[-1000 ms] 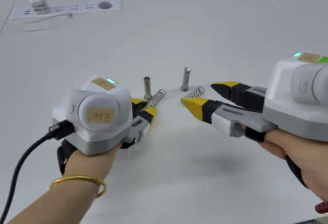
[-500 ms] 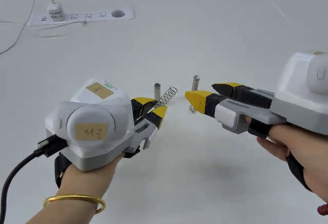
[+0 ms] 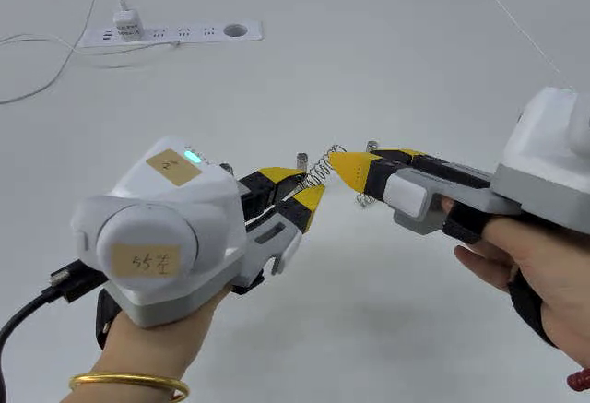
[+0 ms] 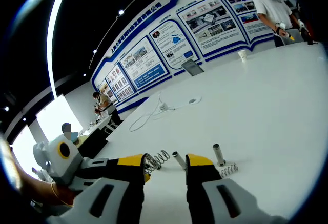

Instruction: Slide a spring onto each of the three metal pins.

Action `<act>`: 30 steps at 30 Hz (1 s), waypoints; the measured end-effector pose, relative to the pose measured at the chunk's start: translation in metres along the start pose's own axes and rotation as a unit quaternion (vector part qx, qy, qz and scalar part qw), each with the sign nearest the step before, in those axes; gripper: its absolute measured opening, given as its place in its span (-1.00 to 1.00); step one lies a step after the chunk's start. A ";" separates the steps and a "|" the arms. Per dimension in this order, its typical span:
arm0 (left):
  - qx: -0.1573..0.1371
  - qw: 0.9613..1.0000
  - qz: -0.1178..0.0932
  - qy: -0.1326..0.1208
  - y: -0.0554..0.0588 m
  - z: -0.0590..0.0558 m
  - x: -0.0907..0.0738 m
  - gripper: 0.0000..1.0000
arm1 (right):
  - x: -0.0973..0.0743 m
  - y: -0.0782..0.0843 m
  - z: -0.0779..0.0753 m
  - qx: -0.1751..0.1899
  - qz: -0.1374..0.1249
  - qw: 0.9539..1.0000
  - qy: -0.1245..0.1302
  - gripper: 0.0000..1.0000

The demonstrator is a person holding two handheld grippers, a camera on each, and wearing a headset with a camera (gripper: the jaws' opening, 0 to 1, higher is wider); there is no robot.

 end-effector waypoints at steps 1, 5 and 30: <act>-0.005 1.000 -0.003 0.001 -0.001 0.000 -0.001 -0.80 | 0.000 0.000 0.001 0.009 -0.001 1.000 -0.006 -0.37; -0.002 1.000 -0.010 0.004 -0.002 -0.001 -0.005 -0.79 | 0.002 0.000 0.005 0.053 -0.009 0.998 -0.020 -0.42; -0.026 0.998 -0.045 0.025 -0.004 -0.003 -0.018 -0.79 | 0.008 -0.001 0.018 0.144 -0.010 0.988 -0.061 -0.71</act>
Point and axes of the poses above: the centre of the closed fingertips' face, and the gripper's own axes: x roughly forward along the fingers, z roughly to its left, y roughly out of its underside, the point moved 8 cm from there along -x, roughly backward along the fingers, and after that the axes turned 11 degrees about -x, right-handed, at the moved point
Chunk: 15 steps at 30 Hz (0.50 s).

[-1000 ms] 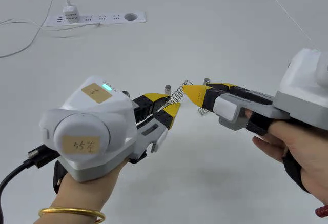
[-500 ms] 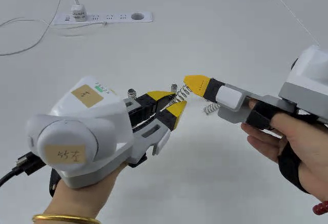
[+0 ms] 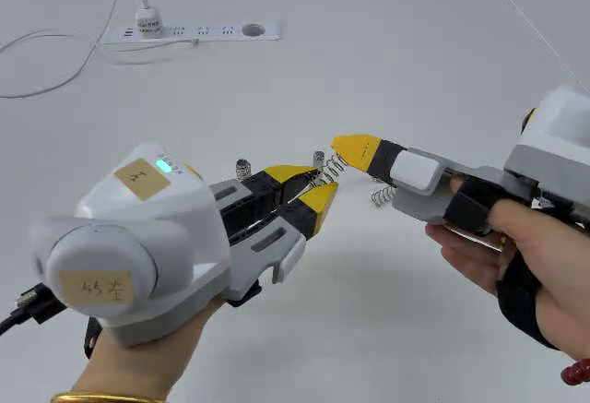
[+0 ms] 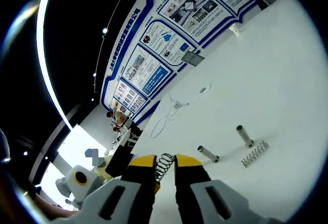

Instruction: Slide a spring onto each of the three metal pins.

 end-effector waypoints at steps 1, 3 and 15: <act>0.002 1.000 0.001 0.000 0.000 0.000 0.000 -0.79 | 0.000 0.000 0.000 0.000 0.001 1.000 -0.002 -0.71; 0.006 1.000 0.004 -0.001 0.001 0.000 -0.001 -0.79 | 0.000 0.000 0.001 -0.001 0.002 1.000 -0.006 -0.72; -0.004 1.000 0.020 -0.011 0.004 0.001 0.001 -0.77 | 0.002 -0.001 0.008 -0.043 0.000 0.999 -0.014 -0.77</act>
Point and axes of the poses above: the centre of the closed fingertips' face, and the gripper's own axes: x roughly forward along the fingers, z roughly to its left, y roughly out of its underside, the point moved 8 cm from there along -x, roughly backward along the fingers, and after that the axes turned 11 degrees about -x, right-handed, at the moved point
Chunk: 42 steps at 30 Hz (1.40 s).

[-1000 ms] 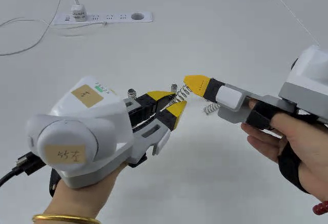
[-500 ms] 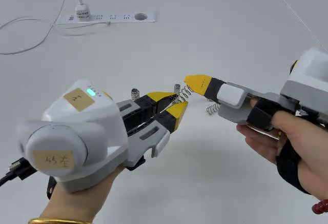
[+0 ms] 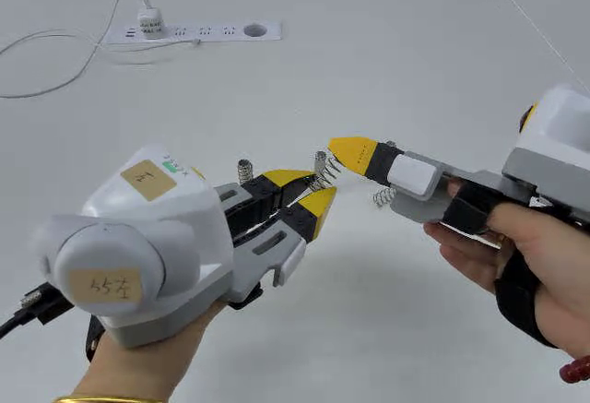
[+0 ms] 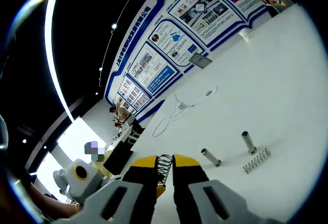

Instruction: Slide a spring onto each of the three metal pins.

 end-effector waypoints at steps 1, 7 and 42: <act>-0.002 1.000 0.001 0.000 0.000 0.000 0.000 -0.77 | 0.000 0.000 0.000 -0.015 0.000 1.000 0.003 -0.77; -0.016 1.000 0.015 -0.009 0.002 0.001 0.001 -0.63 | 0.005 -0.002 0.002 -0.053 0.003 0.999 0.005 -0.77; -0.006 0.994 0.043 -0.105 0.015 0.027 -0.017 0.19 | 0.047 -0.023 -0.023 -0.354 0.045 0.933 0.036 -0.77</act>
Point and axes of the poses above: the centre of the closed fingertips' face, and the gripper's own axes: x roughly forward along the fingers, z roughly to its left, y roughly out of its underside, the point moved 8 cm from there along -x, roughly backward along the fingers, and after that the axes turned 11 degrees about -x, right-handed, at the moved point
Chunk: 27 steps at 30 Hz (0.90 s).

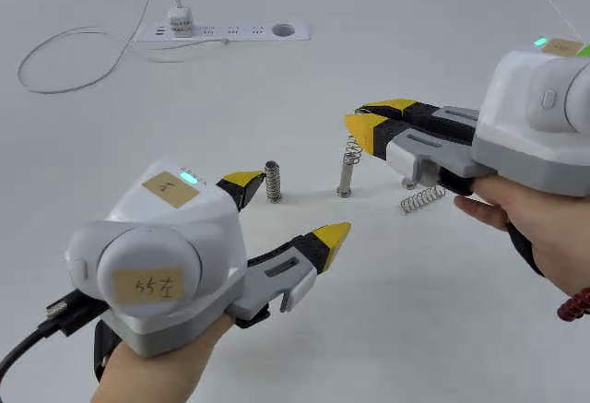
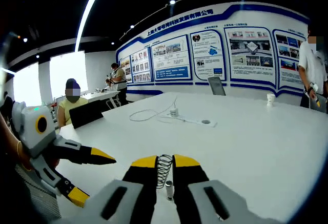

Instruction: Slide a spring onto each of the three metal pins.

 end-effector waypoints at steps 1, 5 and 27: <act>-0.001 1.000 0.000 -0.002 0.001 0.001 0.000 0.21 | 0.001 0.000 0.000 0.001 -0.001 1.000 0.000 -0.77; -0.004 1.000 0.004 -0.008 0.004 0.004 -0.001 0.27 | 0.006 0.002 -0.002 0.001 -0.002 1.000 0.004 -0.77; -0.001 1.000 0.011 -0.004 0.009 0.005 0.002 0.63 | 0.018 0.013 -0.005 -0.032 0.016 0.999 0.013 -0.76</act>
Point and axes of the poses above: the centre of the closed fingertips' face, and the gripper's own axes: x roughly forward along the fingers, z roughly to its left, y roughly out of its underside, the point moved 8 cm from there along -x, roughly backward along the fingers, and after that the axes turned 11 degrees about -x, right-handed, at the moved point
